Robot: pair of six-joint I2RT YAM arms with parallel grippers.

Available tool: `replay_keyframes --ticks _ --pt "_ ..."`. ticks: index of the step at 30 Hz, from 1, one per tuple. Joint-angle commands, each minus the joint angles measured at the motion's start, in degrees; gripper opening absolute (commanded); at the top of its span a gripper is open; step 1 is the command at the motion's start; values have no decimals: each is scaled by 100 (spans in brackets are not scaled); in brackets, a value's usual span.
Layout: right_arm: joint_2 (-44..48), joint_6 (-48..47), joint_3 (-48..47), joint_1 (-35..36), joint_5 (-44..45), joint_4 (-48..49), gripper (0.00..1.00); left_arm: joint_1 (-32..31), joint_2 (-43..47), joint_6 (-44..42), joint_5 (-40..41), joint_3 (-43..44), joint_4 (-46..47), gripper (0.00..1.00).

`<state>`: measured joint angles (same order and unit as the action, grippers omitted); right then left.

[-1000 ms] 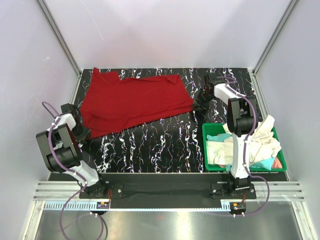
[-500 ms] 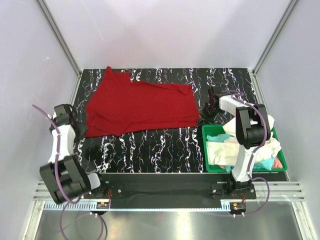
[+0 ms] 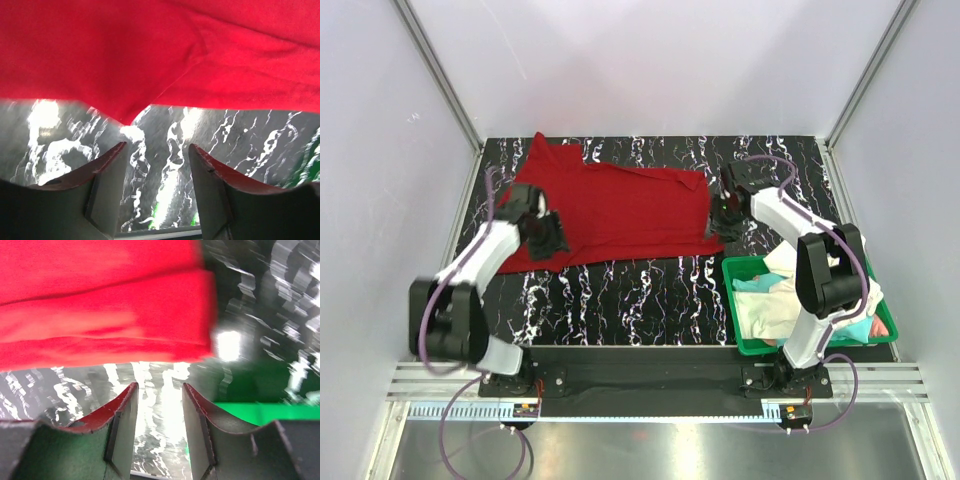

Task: Fold and stack the t-shirts
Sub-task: Fold the tshirt

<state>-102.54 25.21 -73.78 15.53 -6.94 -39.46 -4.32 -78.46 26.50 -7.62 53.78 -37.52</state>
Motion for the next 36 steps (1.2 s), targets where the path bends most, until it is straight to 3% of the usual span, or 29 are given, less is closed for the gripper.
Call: replay_keyframes --ticks 1,7,10,14,26,36 --pt "-195 -403 -497 363 115 96 47 -394 -871 -872 -22 808 -62 57" --pt "-327 -61 -479 407 -114 554 46 -702 -1523 -1332 462 1196 -45 52" --pt "-328 -8 -602 407 -176 431 46 -755 -1541 -1201 716 1161 -168 45" --pt "-345 -183 -769 398 -141 264 46 -843 -1401 -1209 1323 890 -309 45" --pt "-521 -359 -981 284 -616 79 46 -948 -1735 -1086 1614 845 -326 45" --pt "-556 -254 -840 258 -633 141 45 -966 -1603 -1191 1939 564 -212 32"
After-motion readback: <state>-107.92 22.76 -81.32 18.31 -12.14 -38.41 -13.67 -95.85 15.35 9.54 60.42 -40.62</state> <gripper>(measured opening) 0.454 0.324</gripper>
